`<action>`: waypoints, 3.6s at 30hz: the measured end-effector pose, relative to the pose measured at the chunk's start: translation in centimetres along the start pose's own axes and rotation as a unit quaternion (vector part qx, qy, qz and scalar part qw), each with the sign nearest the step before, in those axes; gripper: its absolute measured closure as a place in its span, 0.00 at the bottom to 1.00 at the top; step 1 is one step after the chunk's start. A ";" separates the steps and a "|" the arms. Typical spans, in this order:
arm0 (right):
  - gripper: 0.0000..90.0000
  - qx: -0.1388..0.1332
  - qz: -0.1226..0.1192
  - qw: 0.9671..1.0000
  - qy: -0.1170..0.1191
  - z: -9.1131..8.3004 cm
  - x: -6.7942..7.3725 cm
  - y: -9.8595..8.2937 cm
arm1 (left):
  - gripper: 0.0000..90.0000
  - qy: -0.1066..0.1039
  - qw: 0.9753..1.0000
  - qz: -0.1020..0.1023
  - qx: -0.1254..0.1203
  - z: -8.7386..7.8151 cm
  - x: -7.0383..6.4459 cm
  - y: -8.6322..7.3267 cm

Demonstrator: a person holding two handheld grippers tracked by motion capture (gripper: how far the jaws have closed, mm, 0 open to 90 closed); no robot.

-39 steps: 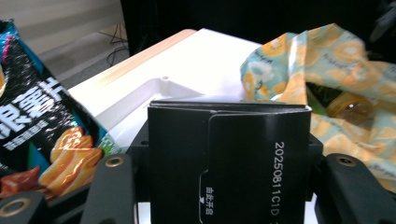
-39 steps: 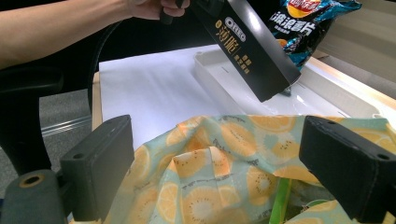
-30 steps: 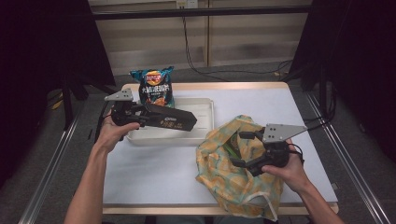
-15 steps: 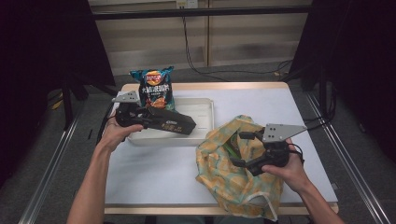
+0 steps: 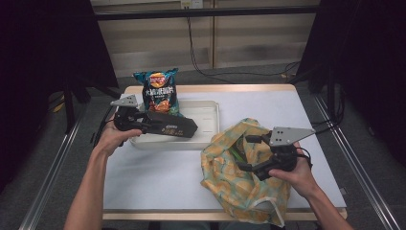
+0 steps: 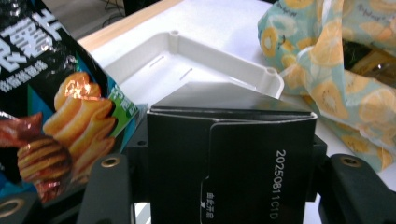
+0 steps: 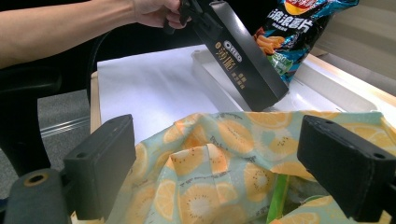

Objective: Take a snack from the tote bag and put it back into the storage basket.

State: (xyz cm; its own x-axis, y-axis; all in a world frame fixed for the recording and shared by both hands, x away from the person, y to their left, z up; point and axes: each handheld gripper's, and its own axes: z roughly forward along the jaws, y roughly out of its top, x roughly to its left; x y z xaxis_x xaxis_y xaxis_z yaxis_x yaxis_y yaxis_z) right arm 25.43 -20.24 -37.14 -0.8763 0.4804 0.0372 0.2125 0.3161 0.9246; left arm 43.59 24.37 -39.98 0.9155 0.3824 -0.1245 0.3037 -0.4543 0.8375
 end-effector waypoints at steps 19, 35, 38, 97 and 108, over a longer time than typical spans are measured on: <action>0.12 0.001 0.005 1.000 -0.001 0.3 -0.1 -0.1 | 0.45 0.014 0.999 -0.020 0.041 -0.4 1.7 -3.2; 0.12 0.000 0.007 1.000 -0.002 0.2 -0.1 -0.1 | 0.40 0.038 0.996 -0.034 0.076 1.1 2.7 -3.7; 0.12 0.000 0.006 1.000 -0.001 0.2 -0.1 -0.1 | 0.36 0.045 0.995 -0.041 0.083 1.1 2.8 -3.9; 0.12 -0.007 0.013 1.000 -0.002 -0.4 -0.6 -0.5 | 1.00 0.094 0.987 -0.100 0.077 7.3 2.9 1.6; 0.12 -0.005 0.013 1.000 -0.006 -0.4 -0.6 -0.5 | 0.99 0.108 0.985 -0.117 0.071 7.5 3.1 1.6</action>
State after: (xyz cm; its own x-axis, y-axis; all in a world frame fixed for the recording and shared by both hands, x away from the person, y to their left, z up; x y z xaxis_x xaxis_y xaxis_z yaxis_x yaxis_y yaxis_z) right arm 25.67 -20.99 -37.48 -0.8656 0.4975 0.0570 0.2311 0.2958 0.9269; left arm 48.91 18.84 -43.00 0.7435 0.6451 -0.1764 0.5475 -0.4356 0.7144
